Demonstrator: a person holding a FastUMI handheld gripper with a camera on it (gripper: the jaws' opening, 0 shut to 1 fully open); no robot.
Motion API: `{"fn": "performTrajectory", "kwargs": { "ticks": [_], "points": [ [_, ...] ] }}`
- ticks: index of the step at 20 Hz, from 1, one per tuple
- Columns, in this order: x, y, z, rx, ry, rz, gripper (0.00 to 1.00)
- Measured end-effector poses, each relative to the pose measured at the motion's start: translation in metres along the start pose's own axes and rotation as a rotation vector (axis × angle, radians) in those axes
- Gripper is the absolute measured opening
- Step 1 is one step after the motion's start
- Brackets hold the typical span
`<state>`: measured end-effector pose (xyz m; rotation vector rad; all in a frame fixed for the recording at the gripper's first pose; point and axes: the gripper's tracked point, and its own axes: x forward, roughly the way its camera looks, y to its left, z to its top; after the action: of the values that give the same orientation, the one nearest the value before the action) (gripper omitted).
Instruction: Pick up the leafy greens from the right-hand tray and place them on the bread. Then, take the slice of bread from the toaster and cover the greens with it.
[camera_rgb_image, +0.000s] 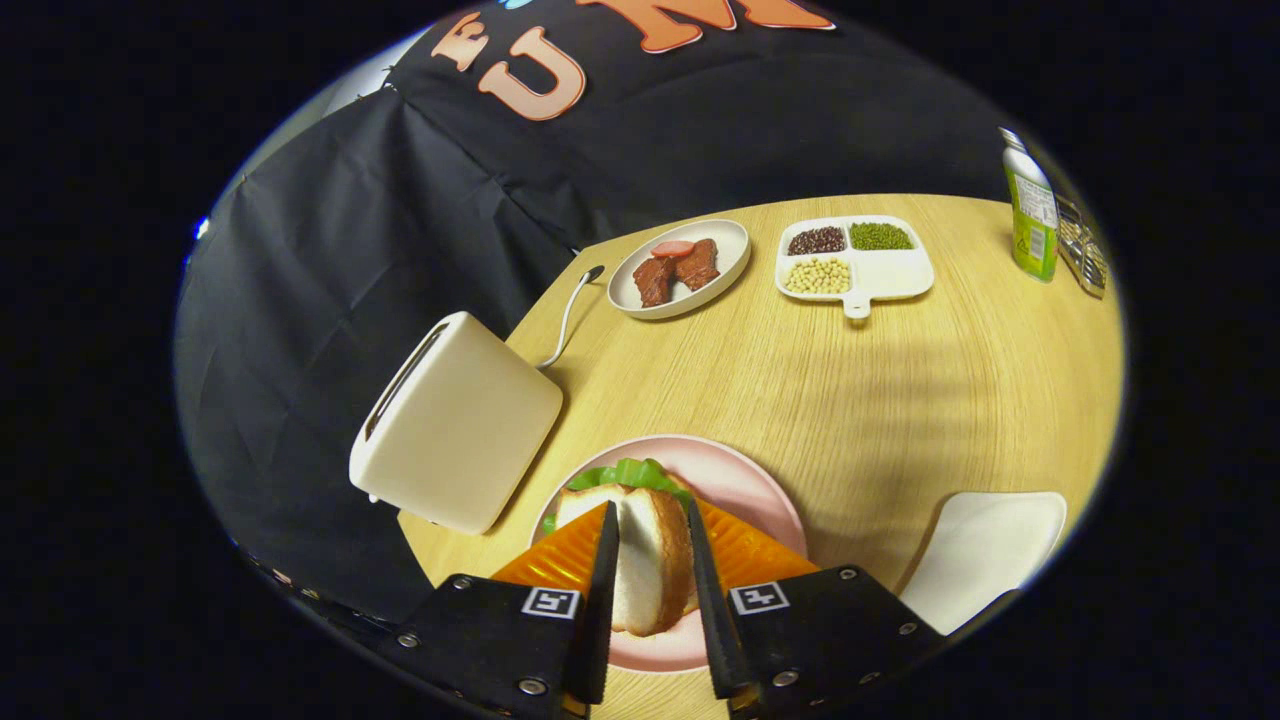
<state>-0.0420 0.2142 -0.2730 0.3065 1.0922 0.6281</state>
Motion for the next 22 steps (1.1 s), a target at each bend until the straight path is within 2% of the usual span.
{"fn": "performTrajectory", "kwargs": {
  "ticks": [1, 2, 4, 7, 11, 14, 18, 20, 22],
  "points": [
    [-0.001, -0.001, 0.002, -0.012, -0.014, -0.009, 0.44],
    [-0.001, 0.0, 0.006, -0.026, -0.031, -0.011, 0.55],
    [-0.009, 0.009, 0.019, -0.058, -0.095, 0.006, 0.6],
    [-0.028, 0.025, 0.042, -0.099, -0.217, 0.032, 0.64],
    [-0.06, 0.036, 0.068, -0.209, -0.378, -0.01, 0.7],
    [-0.085, 0.054, 0.079, -0.275, -0.474, -0.01, 0.84],
    [-0.126, 0.055, 0.097, -0.367, -0.623, -0.133, 0.95],
    [-0.141, 0.056, 0.1, -0.391, -0.688, -0.195, 0.97],
    [-0.159, 0.063, 0.102, -0.414, -0.761, -0.222, 0.97]
  ]
}}
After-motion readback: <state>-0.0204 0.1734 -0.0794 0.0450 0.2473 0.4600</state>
